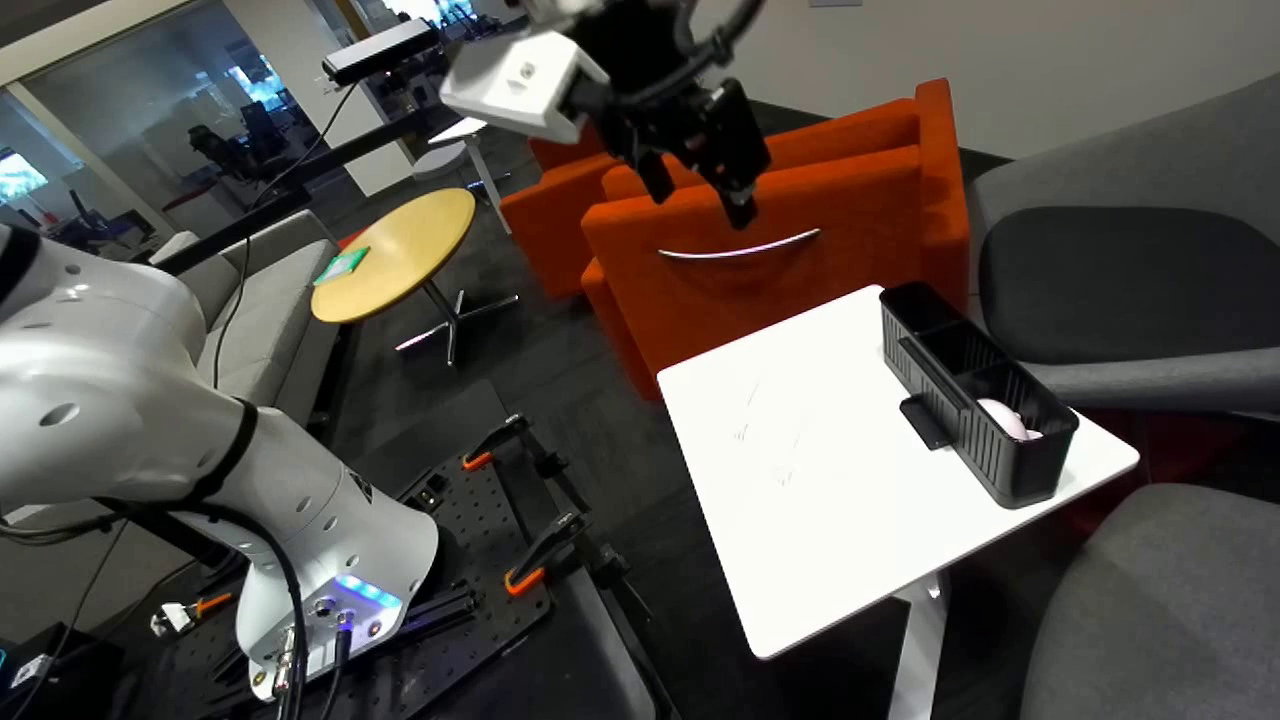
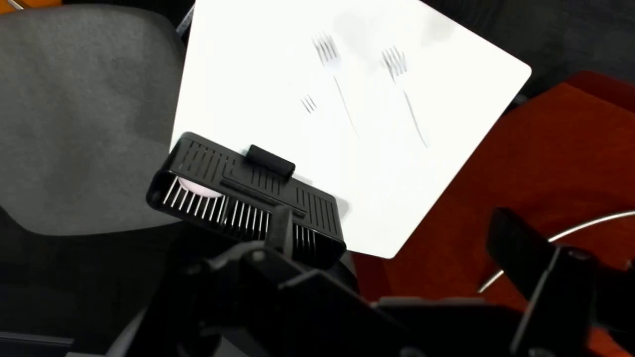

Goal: Put the first fork from the right in the cutlery box

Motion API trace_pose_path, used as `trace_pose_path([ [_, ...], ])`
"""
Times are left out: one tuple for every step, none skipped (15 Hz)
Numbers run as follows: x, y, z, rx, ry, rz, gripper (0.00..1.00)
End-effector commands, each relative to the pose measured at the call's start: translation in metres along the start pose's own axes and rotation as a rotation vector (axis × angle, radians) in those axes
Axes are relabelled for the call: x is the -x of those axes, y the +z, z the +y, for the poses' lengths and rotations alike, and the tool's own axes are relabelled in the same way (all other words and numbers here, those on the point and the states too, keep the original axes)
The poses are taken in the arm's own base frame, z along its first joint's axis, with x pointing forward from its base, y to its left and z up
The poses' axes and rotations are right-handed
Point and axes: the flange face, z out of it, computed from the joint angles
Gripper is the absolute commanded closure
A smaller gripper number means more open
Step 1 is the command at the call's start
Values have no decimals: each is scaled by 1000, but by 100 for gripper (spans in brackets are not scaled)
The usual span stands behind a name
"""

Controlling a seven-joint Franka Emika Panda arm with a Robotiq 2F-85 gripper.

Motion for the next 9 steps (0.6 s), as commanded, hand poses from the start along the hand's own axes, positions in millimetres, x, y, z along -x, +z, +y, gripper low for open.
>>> trace_pose_path([
  [-13,59,25,36,3,-60,0],
  [-14,74,28,45,6,-79,0],
  [-13,87,29,53,13,-103,0],
  [-14,95,30,61,16,-122,0],
  [-15,90,28,48,21,-123,0],
  [-6,93,23,47,17,-128,0],
  [-8,98,23,48,14,-138,0],
  [-11,99,24,50,12,-139,0],
  [-12,98,24,52,11,-136,0],
])
